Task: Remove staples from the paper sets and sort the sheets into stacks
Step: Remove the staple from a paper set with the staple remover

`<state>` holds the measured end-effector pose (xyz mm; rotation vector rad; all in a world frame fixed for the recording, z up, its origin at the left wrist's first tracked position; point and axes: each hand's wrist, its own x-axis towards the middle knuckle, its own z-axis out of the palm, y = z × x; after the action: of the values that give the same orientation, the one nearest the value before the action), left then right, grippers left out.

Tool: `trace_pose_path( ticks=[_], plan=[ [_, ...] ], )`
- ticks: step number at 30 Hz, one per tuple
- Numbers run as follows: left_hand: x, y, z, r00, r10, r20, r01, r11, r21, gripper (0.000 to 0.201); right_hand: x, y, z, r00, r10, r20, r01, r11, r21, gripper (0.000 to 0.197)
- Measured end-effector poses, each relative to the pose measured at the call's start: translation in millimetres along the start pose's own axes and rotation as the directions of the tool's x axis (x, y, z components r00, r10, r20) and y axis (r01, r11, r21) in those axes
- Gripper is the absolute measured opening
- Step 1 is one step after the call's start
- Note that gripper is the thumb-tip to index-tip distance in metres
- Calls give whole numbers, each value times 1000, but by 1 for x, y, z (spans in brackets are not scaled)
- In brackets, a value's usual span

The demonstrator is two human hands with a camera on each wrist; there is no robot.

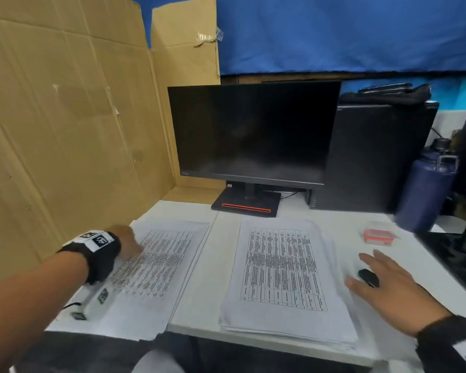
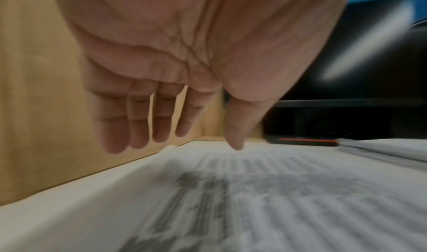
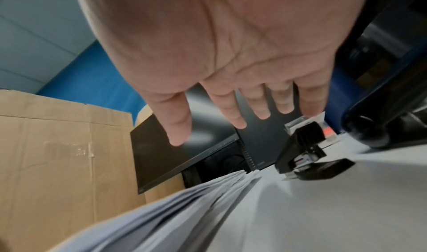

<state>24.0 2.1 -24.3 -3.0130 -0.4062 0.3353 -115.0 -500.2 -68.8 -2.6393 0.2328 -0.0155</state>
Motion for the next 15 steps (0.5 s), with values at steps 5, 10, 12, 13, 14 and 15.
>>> trace_pose_path(
  ticks=[5, 10, 12, 13, 14, 15],
  plan=[
    [22, -37, 33, 989, -136, 55, 136, 991, -1, 72, 11, 6, 7, 983, 84, 165, -66, 991, -115, 81],
    [22, -37, 42, 988, -143, 51, 148, 983, -112, 54, 13, 10, 7, 993, 87, 80, -67, 974, -215, 47],
    [25, -36, 41, 991, -133, 28, 135, 981, -137, 41, 12, 15, 9, 990, 113, 84, -89, 965, -247, 45],
    [24, -35, 39, 992, -128, 8, 128, 979, -160, 36, 11, 16, 9, 990, 118, 83, -93, 962, -256, 43],
    [23, -35, 38, 992, -127, -16, 122, 974, -193, 31, 10, 17, 10, 989, 129, 69, -107, 961, -253, 42],
    [22, -35, 37, 991, -128, -46, 113, 963, -245, 28, 10, 20, 11, 989, 139, 48, -123, 960, -250, 42]
  ],
)
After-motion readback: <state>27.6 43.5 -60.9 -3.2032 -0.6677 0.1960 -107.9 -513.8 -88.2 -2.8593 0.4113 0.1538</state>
